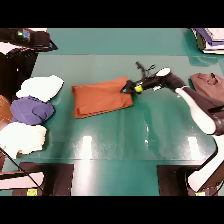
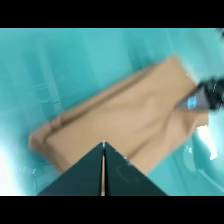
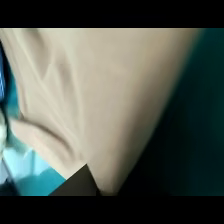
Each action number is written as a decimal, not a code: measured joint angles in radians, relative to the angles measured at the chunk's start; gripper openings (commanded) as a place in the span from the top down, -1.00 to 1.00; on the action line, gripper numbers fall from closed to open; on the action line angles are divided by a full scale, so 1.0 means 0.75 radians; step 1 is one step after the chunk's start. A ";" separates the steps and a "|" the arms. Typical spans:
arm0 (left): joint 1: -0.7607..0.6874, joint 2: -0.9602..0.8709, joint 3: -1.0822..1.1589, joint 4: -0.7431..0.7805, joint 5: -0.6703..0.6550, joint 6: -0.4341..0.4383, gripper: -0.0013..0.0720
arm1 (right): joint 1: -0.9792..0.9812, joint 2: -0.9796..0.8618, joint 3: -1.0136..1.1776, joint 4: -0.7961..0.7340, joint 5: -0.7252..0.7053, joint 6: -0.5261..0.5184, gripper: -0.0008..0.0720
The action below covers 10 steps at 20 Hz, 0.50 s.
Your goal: Fold the shirts.
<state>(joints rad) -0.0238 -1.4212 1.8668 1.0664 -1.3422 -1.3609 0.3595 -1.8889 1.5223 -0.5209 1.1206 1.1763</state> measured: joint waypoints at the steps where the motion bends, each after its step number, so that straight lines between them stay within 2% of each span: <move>1: -0.037 0.001 0.000 0.000 0.010 0.000 0.89 | -0.055 0.039 0.001 -0.029 0.001 0.013 0.93; 6: -0.202 0.001 0.000 0.000 0.092 0.000 0.89 | -0.450 0.256 0.005 -0.157 -0.048 0.042 0.93; 10: -0.300 0.000 0.000 0.001 0.131 0.000 0.89 | -0.753 0.340 0.006 -0.194 -0.145 0.048 0.93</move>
<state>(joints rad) -0.2489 -1.4212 1.8668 1.0672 -1.2442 -1.3609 -0.2054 -1.6337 1.5265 -0.6662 1.0115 1.2125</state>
